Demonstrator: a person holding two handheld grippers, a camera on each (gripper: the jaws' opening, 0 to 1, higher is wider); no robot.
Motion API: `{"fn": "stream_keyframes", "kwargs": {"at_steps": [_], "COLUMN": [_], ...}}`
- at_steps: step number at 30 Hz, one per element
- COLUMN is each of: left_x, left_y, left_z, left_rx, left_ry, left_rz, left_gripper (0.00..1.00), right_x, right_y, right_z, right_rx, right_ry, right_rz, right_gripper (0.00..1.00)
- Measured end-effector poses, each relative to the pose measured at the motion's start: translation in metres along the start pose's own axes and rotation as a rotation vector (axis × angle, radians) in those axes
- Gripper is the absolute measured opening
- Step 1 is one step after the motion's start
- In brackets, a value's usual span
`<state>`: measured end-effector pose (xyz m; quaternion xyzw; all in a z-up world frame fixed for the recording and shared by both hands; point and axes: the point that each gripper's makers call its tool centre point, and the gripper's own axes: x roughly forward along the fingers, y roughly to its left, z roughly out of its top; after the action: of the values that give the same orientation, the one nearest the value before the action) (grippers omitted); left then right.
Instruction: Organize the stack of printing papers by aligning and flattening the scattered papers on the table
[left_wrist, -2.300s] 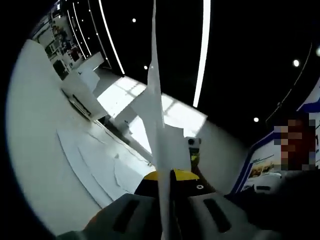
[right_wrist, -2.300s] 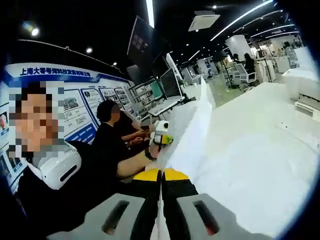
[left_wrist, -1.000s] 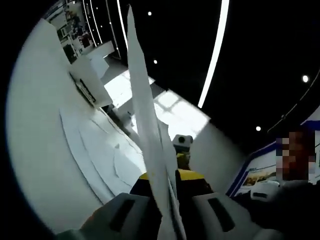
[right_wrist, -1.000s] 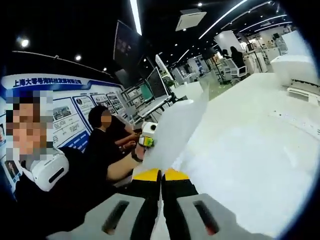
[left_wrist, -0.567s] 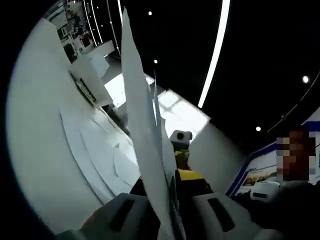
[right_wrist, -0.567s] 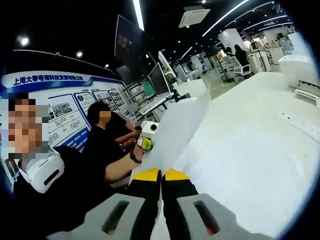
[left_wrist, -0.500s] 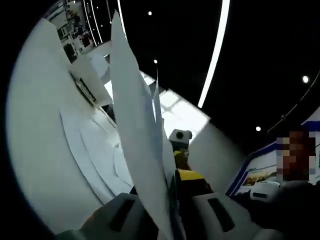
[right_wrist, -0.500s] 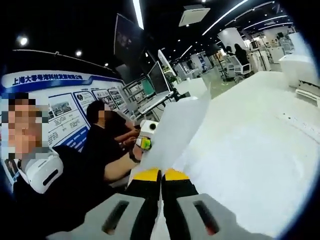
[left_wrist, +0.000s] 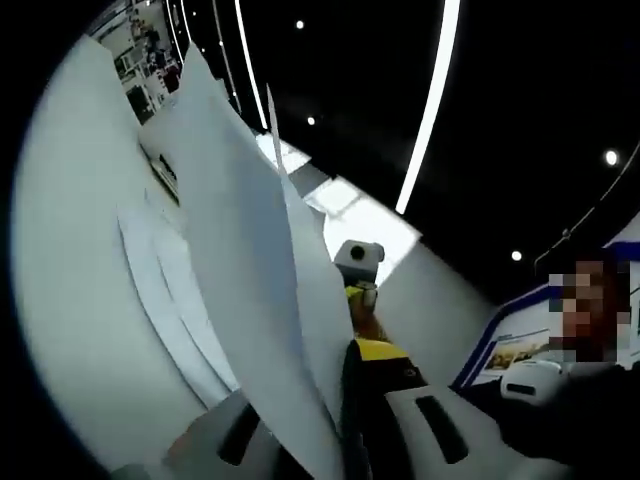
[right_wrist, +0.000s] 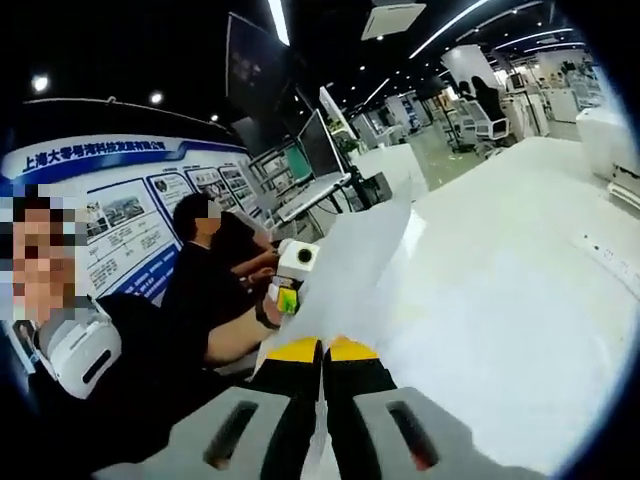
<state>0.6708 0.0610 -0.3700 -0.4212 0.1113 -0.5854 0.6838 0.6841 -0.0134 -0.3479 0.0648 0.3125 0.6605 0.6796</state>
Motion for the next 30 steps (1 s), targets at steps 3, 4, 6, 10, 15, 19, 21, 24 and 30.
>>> {"fn": "stream_keyframes", "kwargs": {"at_steps": [3,4,6,10,15,19,21,24,30], "left_x": [0.001,0.001,0.001,0.002,0.002,0.002,0.002,0.002,0.001], "left_y": [0.001,0.001,0.001,0.001,0.001,0.002,0.002,0.003,0.004], "left_z": [-0.002,-0.002,-0.002,-0.003,-0.003,-0.003,-0.003,-0.003,-0.003], "left_rx": [0.001,0.002,0.003,0.003,0.003,0.004,0.006,0.009,0.026], "left_ry": [0.011,0.013,0.017,0.017,0.017,0.018,0.018,0.019,0.023], "left_rz": [0.002,0.002,0.003,0.003,0.004,0.005,0.006,0.009,0.013], "left_gripper": [0.12,0.12,0.12,0.12,0.12,0.12,0.12,0.11,0.1], "right_x": [0.004,0.005,0.007,0.01,0.013,0.015,0.015,0.016,0.015], "right_y": [0.0,0.001,0.001,0.002,0.004,0.005,0.005,0.004,0.003], "right_z": [0.0,0.0,0.0,0.0,0.002,0.002,0.001,0.001,0.0], "right_rx": [0.004,0.006,0.009,0.015,0.019,0.021,0.023,0.025,0.025], "right_ry": [0.006,0.007,0.011,0.011,0.002,0.004,0.006,0.005,0.005], "right_rz": [0.004,0.006,0.01,0.013,0.021,0.028,0.03,0.029,0.03], "right_gripper": [0.0,0.0,0.0,0.0,0.0,0.0,0.0,0.0,0.0]}}
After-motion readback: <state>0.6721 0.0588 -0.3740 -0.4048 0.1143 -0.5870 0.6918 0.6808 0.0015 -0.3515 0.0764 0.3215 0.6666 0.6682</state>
